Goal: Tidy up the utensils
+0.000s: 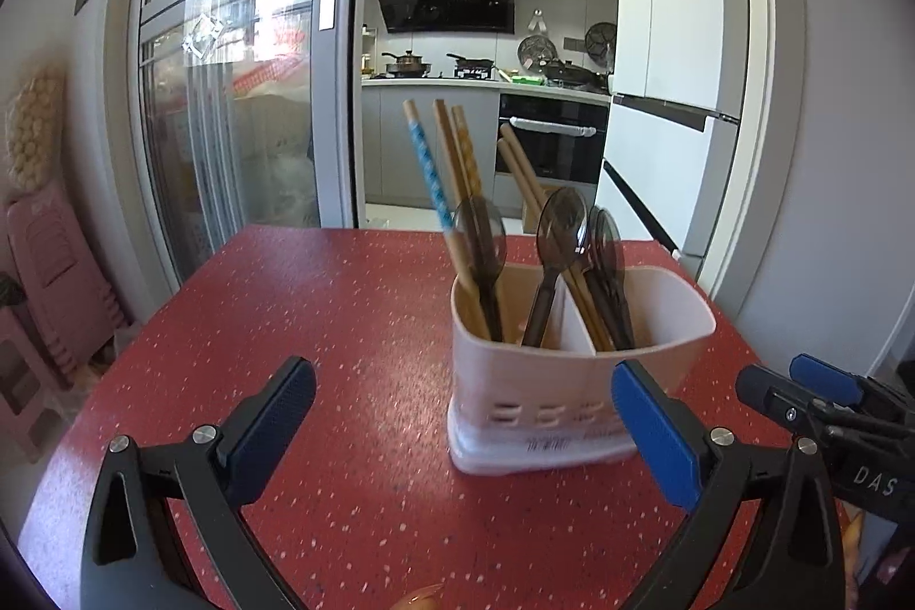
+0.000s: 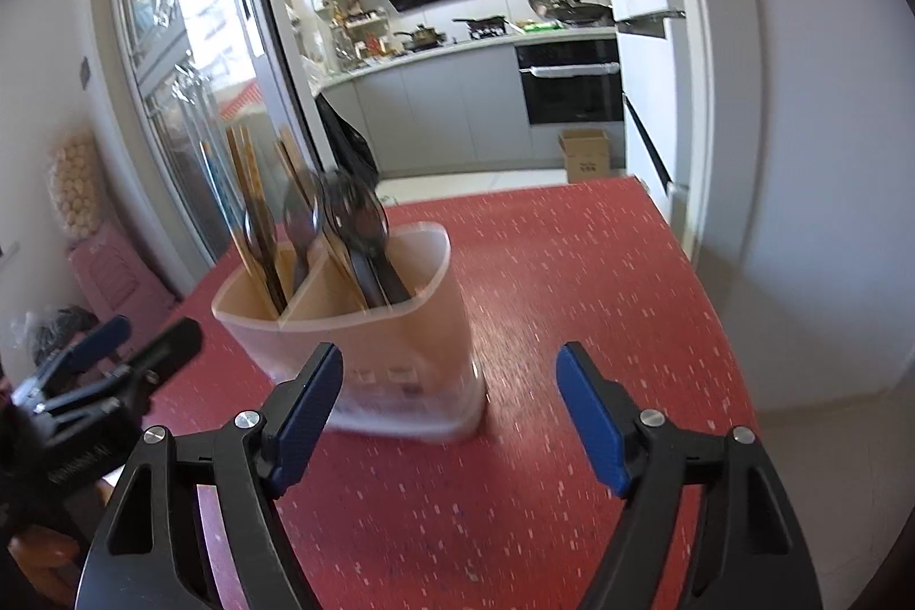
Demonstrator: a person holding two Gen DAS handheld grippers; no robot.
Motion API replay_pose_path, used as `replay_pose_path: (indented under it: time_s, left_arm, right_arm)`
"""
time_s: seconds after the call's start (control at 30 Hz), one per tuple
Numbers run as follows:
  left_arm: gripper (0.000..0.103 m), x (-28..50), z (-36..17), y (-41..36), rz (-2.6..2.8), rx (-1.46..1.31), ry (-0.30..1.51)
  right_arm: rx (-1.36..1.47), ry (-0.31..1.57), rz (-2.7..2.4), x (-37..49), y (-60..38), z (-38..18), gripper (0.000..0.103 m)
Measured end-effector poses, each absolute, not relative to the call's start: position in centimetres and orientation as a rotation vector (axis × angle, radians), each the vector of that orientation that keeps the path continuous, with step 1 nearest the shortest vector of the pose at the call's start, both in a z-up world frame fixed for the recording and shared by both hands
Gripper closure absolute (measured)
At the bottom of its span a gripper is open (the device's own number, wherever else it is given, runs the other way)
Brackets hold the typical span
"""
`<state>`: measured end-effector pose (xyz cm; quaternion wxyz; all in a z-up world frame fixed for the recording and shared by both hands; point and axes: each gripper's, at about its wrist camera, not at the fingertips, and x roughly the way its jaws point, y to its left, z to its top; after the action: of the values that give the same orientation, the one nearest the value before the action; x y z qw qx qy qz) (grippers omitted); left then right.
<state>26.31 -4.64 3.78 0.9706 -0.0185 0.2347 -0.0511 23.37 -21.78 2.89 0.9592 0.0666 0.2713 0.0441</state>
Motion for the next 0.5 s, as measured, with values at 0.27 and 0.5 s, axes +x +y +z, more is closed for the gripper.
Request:
replay_pose_path:
  time_s: [0.27,0.5]
  left_arm:
    - [0.0,23.7,2.4,-4.4,-0.093,-0.015,0.51]
    - [0.0,22.0,1.6,-3.9,-0.1,-0.01,0.522]
  right_arm:
    - [0.069,0.563,0.037,20.9,-20.0,1.4,0.015]
    - [0.035,0.537,0.003,19.2,-19.0,0.9,0.0]
